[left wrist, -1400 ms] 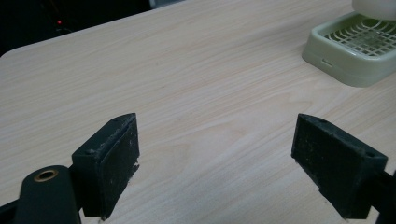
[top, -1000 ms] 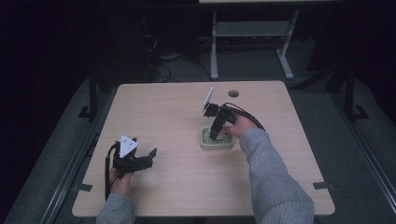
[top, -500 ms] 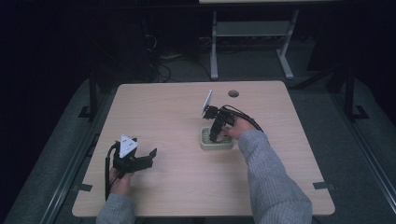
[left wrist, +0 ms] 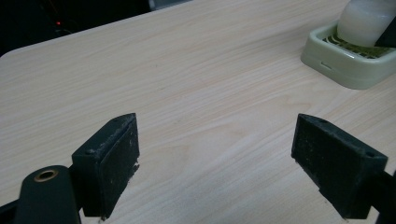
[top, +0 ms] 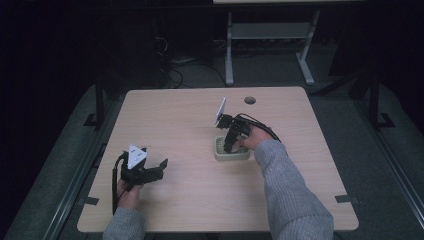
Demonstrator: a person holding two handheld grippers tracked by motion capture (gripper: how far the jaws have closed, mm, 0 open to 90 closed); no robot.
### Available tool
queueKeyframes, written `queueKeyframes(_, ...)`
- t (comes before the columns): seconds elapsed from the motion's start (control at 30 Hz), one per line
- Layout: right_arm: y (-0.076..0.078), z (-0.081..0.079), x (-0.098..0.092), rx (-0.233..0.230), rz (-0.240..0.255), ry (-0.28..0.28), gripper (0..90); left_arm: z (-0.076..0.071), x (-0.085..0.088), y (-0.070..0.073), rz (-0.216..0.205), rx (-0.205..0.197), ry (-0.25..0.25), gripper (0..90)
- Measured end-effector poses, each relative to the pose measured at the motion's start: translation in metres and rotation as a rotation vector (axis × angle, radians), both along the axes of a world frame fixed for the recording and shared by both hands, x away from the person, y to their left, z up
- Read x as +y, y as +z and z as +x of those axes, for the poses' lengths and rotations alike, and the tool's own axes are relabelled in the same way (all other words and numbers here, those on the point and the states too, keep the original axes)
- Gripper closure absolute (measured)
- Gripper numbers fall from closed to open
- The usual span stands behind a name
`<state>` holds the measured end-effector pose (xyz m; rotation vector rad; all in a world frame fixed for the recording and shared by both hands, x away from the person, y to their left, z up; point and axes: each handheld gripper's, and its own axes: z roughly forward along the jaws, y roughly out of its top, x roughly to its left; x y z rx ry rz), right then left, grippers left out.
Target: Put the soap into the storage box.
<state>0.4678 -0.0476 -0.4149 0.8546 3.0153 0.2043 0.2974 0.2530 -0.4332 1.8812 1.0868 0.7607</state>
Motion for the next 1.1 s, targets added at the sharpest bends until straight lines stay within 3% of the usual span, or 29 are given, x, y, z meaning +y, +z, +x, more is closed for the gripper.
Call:
queueKeyframes(0.47, -0.001, -0.002, -0.001, 0.008, -0.012, -0.002, 22.9, 0.000, -0.001, 0.000, 0.002, -0.005, -0.003, 14.8)
queueKeyframes(0.63, 0.005, -0.003, -0.005, 0.010, 0.016, -0.012, 22.9, 0.000, -0.001, 0.000, -0.001, -0.006, -0.002, 14.8)
queueKeyframes(0.93, 0.024, -0.008, -0.019, -0.027, 0.075, -0.044, 21.6, 0.000, -0.001, 0.000, 0.003, -0.005, -0.004, 14.8)
queueKeyframes(1.1, 0.030, -0.011, -0.029, -0.024, 0.088, -0.063, 21.3, -0.001, -0.001, 0.001, 0.025, 0.002, -0.012, 14.8)
